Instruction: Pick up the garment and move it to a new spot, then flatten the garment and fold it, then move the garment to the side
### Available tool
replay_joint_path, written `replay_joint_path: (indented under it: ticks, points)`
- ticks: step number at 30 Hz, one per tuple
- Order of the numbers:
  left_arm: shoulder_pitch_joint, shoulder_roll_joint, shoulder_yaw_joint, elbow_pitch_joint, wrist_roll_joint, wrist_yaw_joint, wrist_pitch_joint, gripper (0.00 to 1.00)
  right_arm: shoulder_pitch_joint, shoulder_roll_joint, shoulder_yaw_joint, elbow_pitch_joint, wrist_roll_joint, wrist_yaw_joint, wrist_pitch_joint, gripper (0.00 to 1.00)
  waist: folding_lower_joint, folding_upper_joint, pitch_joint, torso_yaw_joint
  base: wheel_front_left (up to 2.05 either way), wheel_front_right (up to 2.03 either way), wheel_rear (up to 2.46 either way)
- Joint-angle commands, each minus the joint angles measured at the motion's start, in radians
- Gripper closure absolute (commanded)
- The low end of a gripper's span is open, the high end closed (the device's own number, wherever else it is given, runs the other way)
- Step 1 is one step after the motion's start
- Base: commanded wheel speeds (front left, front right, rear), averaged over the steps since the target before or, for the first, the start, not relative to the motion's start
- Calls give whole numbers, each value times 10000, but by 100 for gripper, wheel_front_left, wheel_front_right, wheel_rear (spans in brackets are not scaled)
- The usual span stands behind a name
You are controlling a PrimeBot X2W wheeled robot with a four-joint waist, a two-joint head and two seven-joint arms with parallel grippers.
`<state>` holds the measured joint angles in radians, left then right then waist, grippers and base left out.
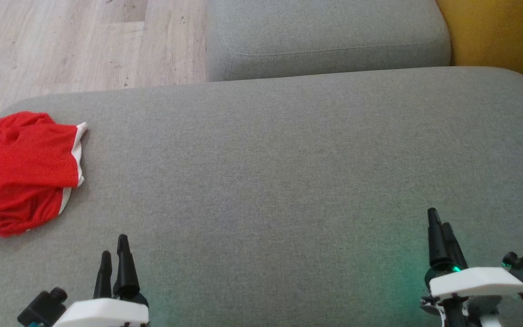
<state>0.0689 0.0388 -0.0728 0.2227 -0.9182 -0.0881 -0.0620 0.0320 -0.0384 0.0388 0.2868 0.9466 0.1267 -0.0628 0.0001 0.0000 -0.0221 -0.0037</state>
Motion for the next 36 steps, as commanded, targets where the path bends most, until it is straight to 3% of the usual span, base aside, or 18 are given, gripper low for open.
replay_joint_path:
  ticks: [1, 36]
  points:
    - [-259, 74, 39, -366, 331, 27, -132, 0, -283, -67, 218, -319, -301, 21, -116, 0, -1, 0, -6, -1, 0, 0, 0]
    - [-100, 96, -399, -60, 4358, 398, -1159, 0, -280, -95, 1259, -368, -4491, 32, -1148, 0, -1, 0, 4, 18, 0, 0, 0]
